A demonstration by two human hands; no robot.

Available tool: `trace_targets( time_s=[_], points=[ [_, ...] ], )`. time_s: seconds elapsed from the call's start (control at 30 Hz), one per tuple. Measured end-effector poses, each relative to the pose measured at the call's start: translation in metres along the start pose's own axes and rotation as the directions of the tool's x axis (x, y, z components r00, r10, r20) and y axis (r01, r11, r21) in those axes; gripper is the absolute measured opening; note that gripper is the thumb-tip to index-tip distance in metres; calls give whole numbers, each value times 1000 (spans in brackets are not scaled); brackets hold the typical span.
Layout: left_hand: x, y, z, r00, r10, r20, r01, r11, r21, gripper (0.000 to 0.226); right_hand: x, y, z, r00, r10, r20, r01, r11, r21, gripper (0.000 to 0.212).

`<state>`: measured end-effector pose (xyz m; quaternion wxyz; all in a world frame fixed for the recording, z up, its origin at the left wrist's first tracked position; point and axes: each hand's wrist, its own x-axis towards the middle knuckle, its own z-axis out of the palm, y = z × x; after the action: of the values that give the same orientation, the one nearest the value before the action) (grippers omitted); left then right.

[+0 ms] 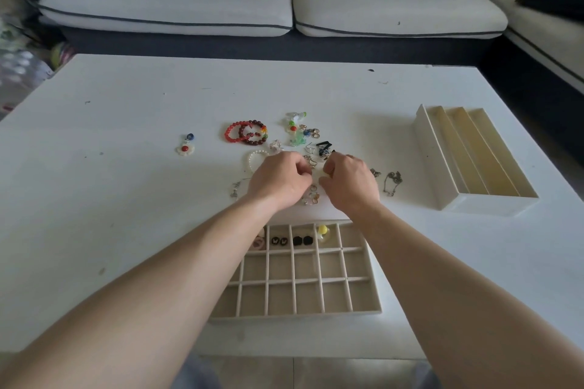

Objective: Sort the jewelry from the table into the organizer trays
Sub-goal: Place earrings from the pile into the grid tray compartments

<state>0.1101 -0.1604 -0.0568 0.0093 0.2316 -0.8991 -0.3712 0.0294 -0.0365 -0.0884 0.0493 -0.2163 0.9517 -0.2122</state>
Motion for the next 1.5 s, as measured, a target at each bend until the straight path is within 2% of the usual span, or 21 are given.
trace_targets(
  time_s=[0.07,0.13,0.3,0.4,0.47,0.6,0.73,0.83,0.93,1.03,1.1,1.2,1.37,1.5],
  points=[
    [0,0,0,1000,4,0,-4,1000,4,15,-1,0,-2,1000,-3,-11,3,1000,-4,10],
    [-1,1,1,1000,7,2,-7,1000,6,15,-2,2,-4,1000,-11,-1,11,999,32,14],
    [0,2,3,999,18,-36,-18,1000,-21,17,-4,5,-17,999,-1,-35,10,964,266,16],
    [1,5,3,996,35,-84,-44,994,-102,20,-10,0,-32,1000,-2,-21,10,911,412,19],
    [2,8,1,998,30,-62,-43,974,-222,25,-15,-3,-40,1000,-26,6,20,871,491,19],
    [-3,12,0,999,-29,45,48,864,-501,27,-26,-2,-46,997,-77,23,50,821,568,15],
    [-7,14,0,991,-59,123,128,724,-677,5,-33,1,-53,998,-56,42,18,789,615,24],
    [-8,14,-1,988,-60,145,149,647,-748,15,-37,2,-59,995,-35,98,-32,795,606,31],
    [-11,15,-3,987,-55,149,151,611,-777,21,-39,2,-62,991,-14,133,-68,801,594,28],
    [-20,17,-7,983,-43,180,167,621,-766,26,-41,0,-65,988,6,155,-103,773,626,16],
    [-24,19,-9,981,-42,189,174,622,-763,28,-42,-1,-68,981,6,193,-134,738,661,17],
    [-30,22,-12,981,-44,190,175,630,-756,27,-46,-4,-70,967,-53,250,-139,710,690,14],
    [-37,17,-16,982,-31,184,149,727,-670,25,-49,0,-71,959,-124,253,-68,769,636,7],
    [-43,15,-16,972,-19,234,149,821,-551,28,-49,9,-79,903,-165,398,-113,801,589,12]
  ],
)
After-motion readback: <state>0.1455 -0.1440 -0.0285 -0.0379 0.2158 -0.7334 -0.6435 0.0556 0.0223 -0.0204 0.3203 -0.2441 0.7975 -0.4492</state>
